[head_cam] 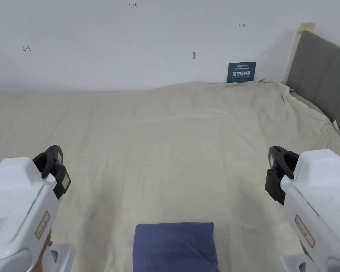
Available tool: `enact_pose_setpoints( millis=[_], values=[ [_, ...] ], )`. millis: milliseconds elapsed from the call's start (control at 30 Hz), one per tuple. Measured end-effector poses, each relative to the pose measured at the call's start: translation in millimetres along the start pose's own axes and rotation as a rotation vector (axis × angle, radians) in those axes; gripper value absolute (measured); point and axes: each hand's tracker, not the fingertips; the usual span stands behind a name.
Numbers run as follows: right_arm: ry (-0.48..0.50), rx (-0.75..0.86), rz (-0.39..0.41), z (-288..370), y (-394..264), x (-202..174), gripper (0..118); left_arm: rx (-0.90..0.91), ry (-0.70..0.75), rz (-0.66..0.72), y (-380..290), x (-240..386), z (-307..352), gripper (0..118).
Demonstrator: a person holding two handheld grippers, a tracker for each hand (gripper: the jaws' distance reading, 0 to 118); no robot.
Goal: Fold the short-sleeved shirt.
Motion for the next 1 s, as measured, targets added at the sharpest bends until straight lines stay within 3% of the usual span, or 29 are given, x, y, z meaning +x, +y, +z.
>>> enact_pose_setpoints(
  millis=[233,367,667,1000],
  values=[
    [0.012,-0.01,-0.007,-8.7,-7.3,-7.2,0,-0.012,0.01,0.03,-4.5,-5.2,1.2,0],
    [0.079,-0.058,-0.058,-22.7,-25.8,-24.0,0,-0.031,0.006,0.045,-10.4,-7.7,2.2,0],
    [0.169,-0.277,-0.057,-58.6,-122.8,-85.4,0,-0.107,0.005,0.056,-31.1,-18.5,5.6,0],
    [0.167,-0.424,-0.043,-93.0,-208.0,-114.9,0,-0.269,-0.041,0.097,-68.0,-34.7,6.6,0]
  ],
)
